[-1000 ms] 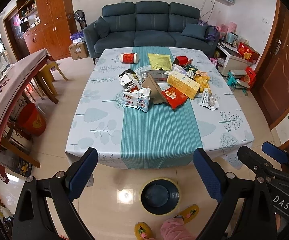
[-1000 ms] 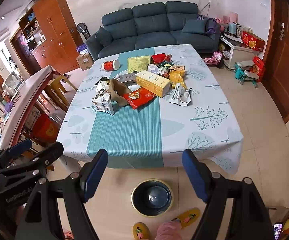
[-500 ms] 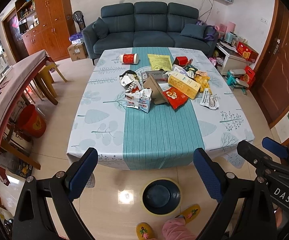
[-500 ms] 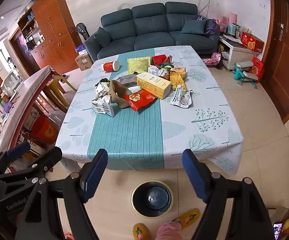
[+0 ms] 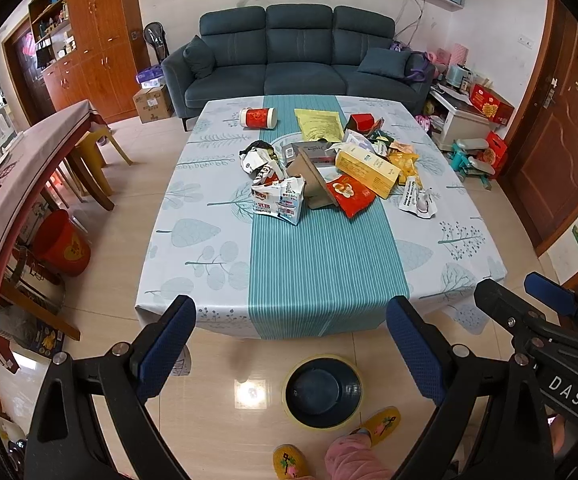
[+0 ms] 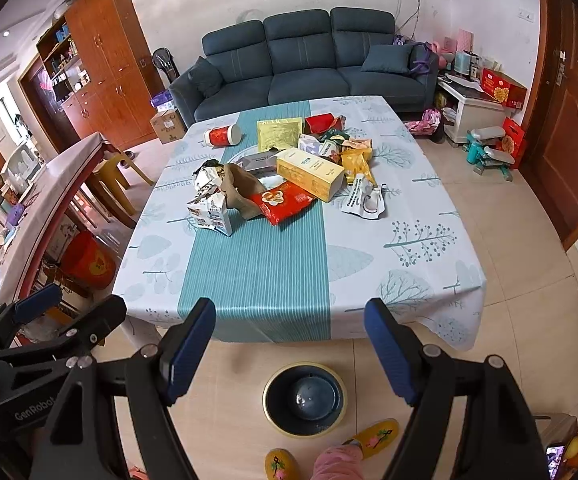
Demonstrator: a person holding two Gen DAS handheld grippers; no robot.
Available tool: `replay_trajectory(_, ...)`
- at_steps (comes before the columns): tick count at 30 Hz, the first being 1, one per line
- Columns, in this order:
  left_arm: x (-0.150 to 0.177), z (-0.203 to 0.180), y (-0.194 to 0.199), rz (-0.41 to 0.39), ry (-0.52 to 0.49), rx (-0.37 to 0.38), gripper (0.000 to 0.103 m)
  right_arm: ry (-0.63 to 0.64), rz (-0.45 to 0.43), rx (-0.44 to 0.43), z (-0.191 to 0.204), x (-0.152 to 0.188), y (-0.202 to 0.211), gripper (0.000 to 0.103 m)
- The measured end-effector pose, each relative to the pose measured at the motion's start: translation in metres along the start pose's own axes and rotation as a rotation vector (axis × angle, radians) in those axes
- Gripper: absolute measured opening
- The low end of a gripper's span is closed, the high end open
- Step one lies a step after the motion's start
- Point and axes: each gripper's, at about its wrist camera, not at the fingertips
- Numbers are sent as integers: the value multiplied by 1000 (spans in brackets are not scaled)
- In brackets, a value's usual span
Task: Collect trash
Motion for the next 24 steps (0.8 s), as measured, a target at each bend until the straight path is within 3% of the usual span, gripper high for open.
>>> replay_trajectory(24, 4, 10, 16, -11, -45, 95, 95, -60, -41, 63, 5, 19, 28, 77)
Point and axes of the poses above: each gripper's, at about its wrist camera, not at the fingertips, and y roughly against the way its jaws point, z to its left, x to its underside, and after that the axes turned 14 degrees about x, right-handed
